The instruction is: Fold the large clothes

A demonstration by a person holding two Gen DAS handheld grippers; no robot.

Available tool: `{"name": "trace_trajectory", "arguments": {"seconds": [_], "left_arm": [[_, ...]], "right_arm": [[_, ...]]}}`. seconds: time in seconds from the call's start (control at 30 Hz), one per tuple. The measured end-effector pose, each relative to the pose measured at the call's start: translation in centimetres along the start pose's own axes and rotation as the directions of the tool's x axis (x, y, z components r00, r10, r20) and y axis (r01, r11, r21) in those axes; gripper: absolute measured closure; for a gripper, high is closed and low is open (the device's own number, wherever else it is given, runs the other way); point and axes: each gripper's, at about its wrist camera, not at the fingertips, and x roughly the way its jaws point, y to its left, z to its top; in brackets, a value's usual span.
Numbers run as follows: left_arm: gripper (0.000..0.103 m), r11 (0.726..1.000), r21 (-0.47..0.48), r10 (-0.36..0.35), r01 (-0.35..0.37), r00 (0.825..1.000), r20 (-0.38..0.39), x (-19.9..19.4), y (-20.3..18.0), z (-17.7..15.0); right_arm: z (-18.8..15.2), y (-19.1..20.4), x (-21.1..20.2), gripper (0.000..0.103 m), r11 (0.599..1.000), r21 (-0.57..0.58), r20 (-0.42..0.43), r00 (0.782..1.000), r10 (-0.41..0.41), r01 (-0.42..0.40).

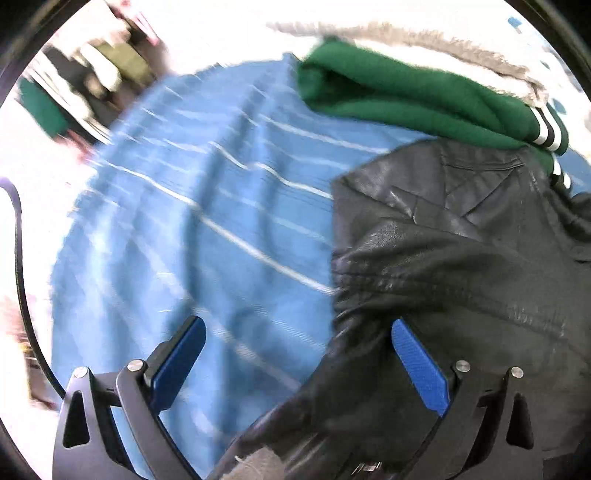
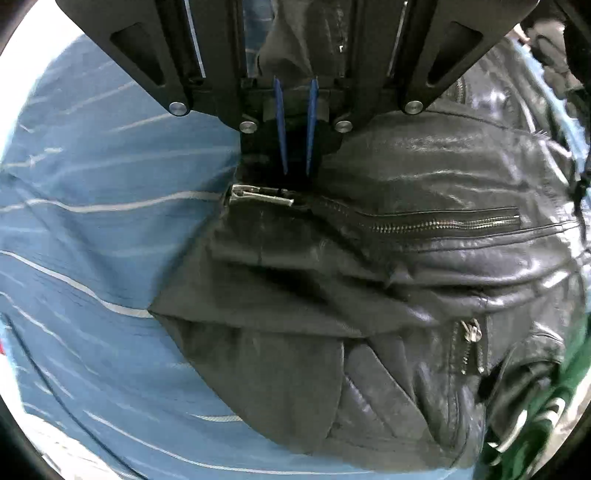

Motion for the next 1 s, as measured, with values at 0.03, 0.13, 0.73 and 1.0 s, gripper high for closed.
{"name": "trace_trajectory", "arguments": {"seconds": [0.03,0.13,0.73,1.0], "left_arm": [[0.000,0.997,0.013,0.072,-0.073,0.997,0.033,-1.4,-0.5,-0.6],[0.000,0.974,0.017,0.222,-0.224,0.972,0.071,-4.3,-1.7,-2.6],[0.000,0.908,0.352,0.292,-0.227,0.946,-0.142,-21.1,-21.4,-27.0],[0.000,0.824,0.446,0.417,-0.350,0.907,-0.059,-17.8,-27.3,-29.7]], "right_arm": [[0.1,-0.4,-0.9,0.088,1.000,-0.015,0.000,1.000,0.027,-0.027],[0.0,-2.3,-3.9,0.026,0.993,-0.075,0.051,0.994,0.095,-0.091],[-14.3,-23.0,-3.0,0.022,0.990,-0.104,0.083,0.993,-0.085,0.093],[-14.4,-28.7,-2.9,0.022,0.996,-0.028,0.039,0.996,-0.080,0.081]]}}
